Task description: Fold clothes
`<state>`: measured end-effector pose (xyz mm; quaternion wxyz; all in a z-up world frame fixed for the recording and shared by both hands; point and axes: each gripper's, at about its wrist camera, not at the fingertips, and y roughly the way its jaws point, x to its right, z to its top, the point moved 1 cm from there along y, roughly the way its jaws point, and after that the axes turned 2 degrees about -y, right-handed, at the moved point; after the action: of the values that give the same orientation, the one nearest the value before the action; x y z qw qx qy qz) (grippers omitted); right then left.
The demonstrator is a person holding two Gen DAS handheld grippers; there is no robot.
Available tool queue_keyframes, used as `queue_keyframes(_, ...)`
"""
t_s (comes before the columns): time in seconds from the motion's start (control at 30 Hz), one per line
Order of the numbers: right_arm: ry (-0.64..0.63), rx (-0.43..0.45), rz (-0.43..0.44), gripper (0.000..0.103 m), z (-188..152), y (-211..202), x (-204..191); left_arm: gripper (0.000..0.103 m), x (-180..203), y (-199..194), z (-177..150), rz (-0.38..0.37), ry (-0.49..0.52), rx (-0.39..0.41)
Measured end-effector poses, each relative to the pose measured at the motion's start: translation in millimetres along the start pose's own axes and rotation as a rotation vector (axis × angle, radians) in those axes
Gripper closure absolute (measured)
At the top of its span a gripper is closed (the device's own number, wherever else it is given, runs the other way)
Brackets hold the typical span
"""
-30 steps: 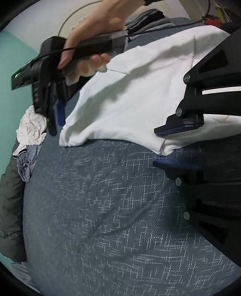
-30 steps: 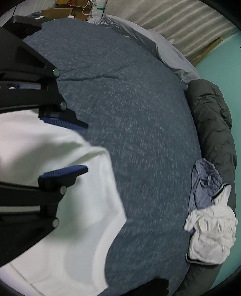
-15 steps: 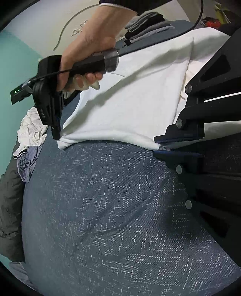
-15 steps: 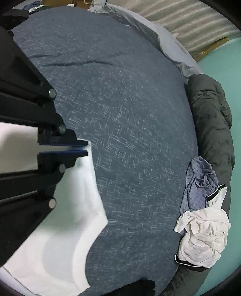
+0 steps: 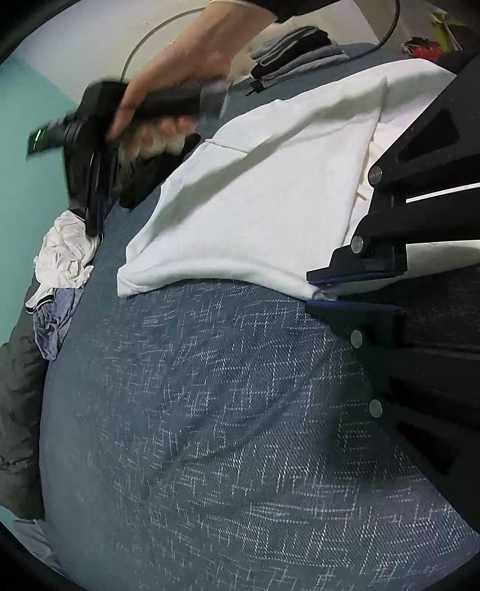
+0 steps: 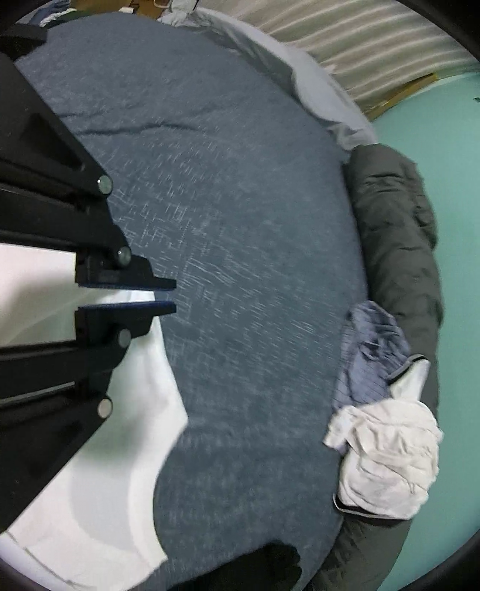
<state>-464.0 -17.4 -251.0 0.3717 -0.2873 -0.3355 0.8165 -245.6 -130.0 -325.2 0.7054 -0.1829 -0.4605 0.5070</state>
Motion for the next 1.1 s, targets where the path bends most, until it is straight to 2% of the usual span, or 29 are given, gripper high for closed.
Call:
queue_keyframes(0.07, 0.021, 0.006, 0.009, 0.094, -7.4, -21.1, 11.1, 0.091, -0.9, -3.6, 0.6, 0.013, 0.011, -0.005)
queue_keyframes(0.17, 0.057, 0.005, 0.019, 0.084, -26.8, -54.1, 29.9, 0.087, -5.2, -11.7, -1.7, 0.024, 0.005, 0.003)
queue_keyframes(0.33, 0.134, -0.035, 0.0, 0.083, -94.9, -115.6, 70.0, 0.079, -5.3, -29.8, -14.0, 0.039, 0.01, 0.001)
queue_keyframes(0.4, 0.164, -0.051, -0.008, 0.083, -122.2, -140.3, 86.0, 0.073, -3.2, -37.7, -19.8, 0.047, 0.012, 0.003)
queue_keyframes(0.47, 0.194, -0.067, -0.016, 0.081, -149.5, -164.9, 102.0, 0.073, -1.6, -43.8, -22.1, 0.055, -0.005, 0.007)
queue_keyframes(0.53, 0.223, -0.083, -0.026, 0.067, -177.6, -190.8, 116.4, 0.072, 2.6, -53.6, -26.7, 0.051, -0.018, 0.013)
queue_keyframes(0.67, 0.271, -0.112, -0.059, 0.062, -237.7, -248.3, 138.0, 0.066, 17.5, -72.4, -42.5, 0.06, 0.003, 0.008)
queue_keyframes(0.83, 0.326, -0.15, -0.082, 0.057, -310.4, -314.7, 159.1, 0.064, 24.4, -98.0, -71.5, -0.024, -0.067, -0.054)
queue_keyframes(0.97, 0.356, -0.202, -0.101, 0.056, -356.9, -343.2, 163.7, 0.063, 34.8, -124.2, -90.3, -0.021, -0.068, -0.096)
queue_keyframes(1.1, 0.385, -0.223, -0.11, 0.054, -396.2, -366.5, 158.8, 0.054, 48.8, -148.7, -114.9, -0.036, -0.045, -0.161)
